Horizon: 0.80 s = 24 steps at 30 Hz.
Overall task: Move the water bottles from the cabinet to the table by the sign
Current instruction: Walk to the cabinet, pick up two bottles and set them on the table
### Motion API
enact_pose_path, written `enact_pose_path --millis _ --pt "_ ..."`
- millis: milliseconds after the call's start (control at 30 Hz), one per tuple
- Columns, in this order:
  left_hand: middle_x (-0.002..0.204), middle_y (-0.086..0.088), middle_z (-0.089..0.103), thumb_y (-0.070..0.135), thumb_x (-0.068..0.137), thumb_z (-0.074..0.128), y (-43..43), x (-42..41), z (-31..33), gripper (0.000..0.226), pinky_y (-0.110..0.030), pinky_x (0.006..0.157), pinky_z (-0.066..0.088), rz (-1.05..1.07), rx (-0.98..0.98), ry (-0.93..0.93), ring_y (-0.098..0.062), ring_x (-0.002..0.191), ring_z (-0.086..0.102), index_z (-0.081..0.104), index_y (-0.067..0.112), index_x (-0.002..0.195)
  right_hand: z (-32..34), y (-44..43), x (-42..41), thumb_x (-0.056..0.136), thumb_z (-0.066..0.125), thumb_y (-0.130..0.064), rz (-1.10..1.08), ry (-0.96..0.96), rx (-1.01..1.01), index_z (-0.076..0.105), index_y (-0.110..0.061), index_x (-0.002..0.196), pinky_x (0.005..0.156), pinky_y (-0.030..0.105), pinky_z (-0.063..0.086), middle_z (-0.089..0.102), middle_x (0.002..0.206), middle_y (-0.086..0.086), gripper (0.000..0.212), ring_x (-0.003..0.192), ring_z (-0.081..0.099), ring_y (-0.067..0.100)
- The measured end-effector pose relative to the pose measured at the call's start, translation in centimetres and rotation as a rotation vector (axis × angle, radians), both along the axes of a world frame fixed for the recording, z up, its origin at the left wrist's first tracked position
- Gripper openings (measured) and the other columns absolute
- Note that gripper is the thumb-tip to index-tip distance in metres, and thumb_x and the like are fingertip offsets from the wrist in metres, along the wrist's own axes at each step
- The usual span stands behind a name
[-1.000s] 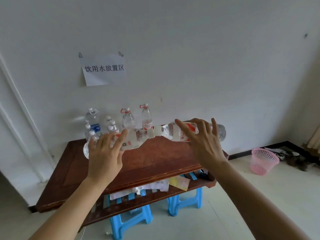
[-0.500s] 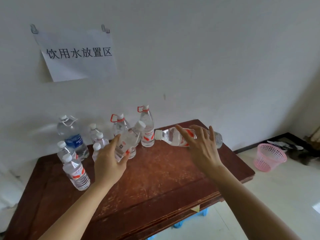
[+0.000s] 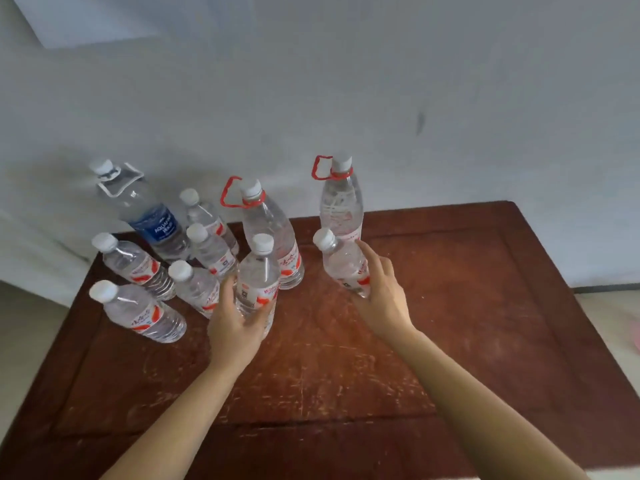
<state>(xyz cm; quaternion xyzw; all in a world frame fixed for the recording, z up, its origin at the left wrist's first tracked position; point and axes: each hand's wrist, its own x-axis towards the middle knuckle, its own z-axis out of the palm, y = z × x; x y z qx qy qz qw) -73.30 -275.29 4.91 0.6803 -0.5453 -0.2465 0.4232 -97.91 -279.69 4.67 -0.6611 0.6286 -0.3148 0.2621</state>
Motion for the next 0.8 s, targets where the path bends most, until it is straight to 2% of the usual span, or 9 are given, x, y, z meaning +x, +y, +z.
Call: enact_pose_path --millis 100,200,300,367,433,533,600,667,800 --pt "0.128 0.027 0.057 0.032 0.082 0.083 -0.7 0.3 -2.5 0.07 -0.039 0.104 0.047 0.048 0.064 0.036 -0.003 0.12 0.057 0.044 0.031 0.14 -2.3 -2.0 1.6 0.086 0.082 -0.025 0.003 -0.143 0.033 0.026 -0.036 0.154 0.08 0.036 0.055 0.043 0.151 0.005 0.089 0.111 0.058 0.016" --pt "0.138 0.022 0.054 0.031 0.082 0.083 -0.7 0.8 -4.7 0.077 -0.049 0.108 0.048 0.074 0.107 0.111 -0.003 0.129 0.054 0.039 0.03 0.145 -4.2 -3.1 3.5 0.08 0.087 -0.021 -0.004 -0.228 0.072 0.018 -0.03 0.146 0.086 0.041 0.055 0.045 0.147 0.004 0.096 0.119 0.059 0.027" --pt "0.143 0.006 0.053 0.021 0.083 0.083 -1.3 1.2 -6.1 0.077 -0.05 0.112 0.044 0.044 0.104 0.155 -0.01 0.133 0.053 0.036 0.026 0.144 -5.3 -3.8 5.2 0.078 0.088 -0.016 -0.047 -0.262 0.126 0.017 -0.014 0.144 0.089 0.04 0.052 0.043 0.135 0.002 0.096 0.116 0.055 0.023" --pt "0.143 0.003 0.052 0.017 0.084 0.083 -2.0 1.6 -6.6 0.079 -0.046 0.114 0.043 -0.002 0.095 0.161 -0.011 0.133 0.054 0.033 0.019 0.145 -6.1 -3.9 6.0 0.08 0.087 -0.02 -0.028 -0.225 0.118 0.015 -0.012 0.145 0.09 0.042 0.052 0.045 0.138 0.004 0.097 0.119 0.057 0.027" --pt "0.14 0.009 0.051 0.025 0.084 0.081 -2.0 1.9 -7.1 0.078 -0.037 0.111 0.044 -0.072 0.107 0.12 -0.007 0.13 0.055 0.03 0.02 0.143 -6.8 -3.4 6.5 0.083 0.085 -0.025 0.003 -0.174 0.115 0.012 -0.016 0.148 0.092 0.04 0.052 0.043 0.147 0.008 0.097 0.127 0.055 0.03" --pt "0.133 0.032 0.043 0.035 0.085 0.078 -1.7 2.8 -6.9 0.074 -0.024 0.104 0.042 -0.145 0.096 0.073 0.006 0.123 0.051 0.028 0.032 0.14 -7.1 -3.0 7.2 0.086 0.082 -0.025 -0.038 -0.162 0.096 0.01 -0.021 0.153 0.102 0.041 0.048 0.036 0.157 0.014 0.099 0.137 0.047 0.03" --pt "0.134 0.026 0.045 0.034 0.086 0.078 -1.5 3.5 -6.5 0.075 -0.025 0.103 0.043 -0.168 0.096 0.08 0.002 0.122 0.053 0.026 0.037 0.14 -6.6 -2.8 7.6 0.085 0.082 -0.026 -0.086 -0.159 0.102 0.008 -0.038 0.15 0.107 0.051 0.047 0.035 0.158 0.015 0.099 0.139 0.046 0.033" --pt "0.137 0.012 0.048 0.031 0.087 0.078 -1.2 4.1 -6.4 0.076 -0.031 0.103 0.047 -0.17 0.094 0.073 -0.009 0.123 0.056 0.025 0.031 0.142 -6.2 -2.2 7.8 0.085 0.082 -0.028 -0.117 -0.151 0.117 0.007 -0.049 0.148 0.105 0.057 0.048 0.037 0.158 0.012 0.1 0.137 0.049 0.033" --pt "0.137 0.0 0.054 0.037 0.091 0.072 -0.9 5.3 -4.9 0.069 -0.043 0.099 0.053 -0.185 0.062 0.034 -0.019 0.123 0.059 0.031 0.014 0.142 -4.6 -0.4 8.6 0.089 0.076 -0.042 -0.137 -0.107 0.124 -0.001 -0.055 0.153 0.104 0.058 0.05 0.034 0.162 0.005 0.101 0.141 0.048 0.026"
